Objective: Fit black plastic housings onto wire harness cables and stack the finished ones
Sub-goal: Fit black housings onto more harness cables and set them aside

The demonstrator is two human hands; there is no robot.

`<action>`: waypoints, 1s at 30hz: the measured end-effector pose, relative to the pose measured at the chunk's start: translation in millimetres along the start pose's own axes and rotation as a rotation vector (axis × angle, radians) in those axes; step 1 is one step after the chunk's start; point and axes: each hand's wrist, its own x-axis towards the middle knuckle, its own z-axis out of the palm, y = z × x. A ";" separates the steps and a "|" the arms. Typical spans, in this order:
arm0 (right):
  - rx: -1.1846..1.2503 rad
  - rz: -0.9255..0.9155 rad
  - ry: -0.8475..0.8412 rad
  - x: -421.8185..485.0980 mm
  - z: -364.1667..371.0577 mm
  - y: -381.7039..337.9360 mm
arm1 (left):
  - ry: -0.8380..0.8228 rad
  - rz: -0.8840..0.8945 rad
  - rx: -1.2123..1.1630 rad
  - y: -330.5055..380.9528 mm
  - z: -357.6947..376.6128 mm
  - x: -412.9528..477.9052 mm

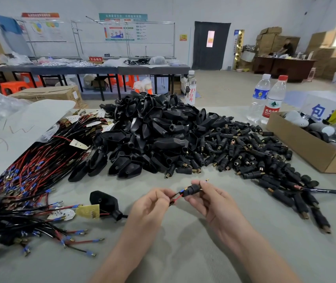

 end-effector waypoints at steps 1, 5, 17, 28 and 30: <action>0.031 0.015 0.000 0.4 0.2 0.0 | 0.000 0.006 0.000 0.9 -0.3 -0.9; 0.094 0.075 -0.003 1.9 0.4 0.5 | -0.018 0.036 0.020 7.6 0.3 -3.3; 0.113 0.109 -0.050 1.6 -1.8 -1.6 | -0.021 0.028 -0.106 9.9 0.8 -3.8; 0.209 0.155 -0.022 -0.7 4.1 -0.2 | 0.058 -0.025 -0.263 8.0 -0.1 -1.7; 0.237 0.176 -0.016 -0.2 4.5 -0.2 | 0.052 -0.010 -0.271 8.8 0.0 -2.4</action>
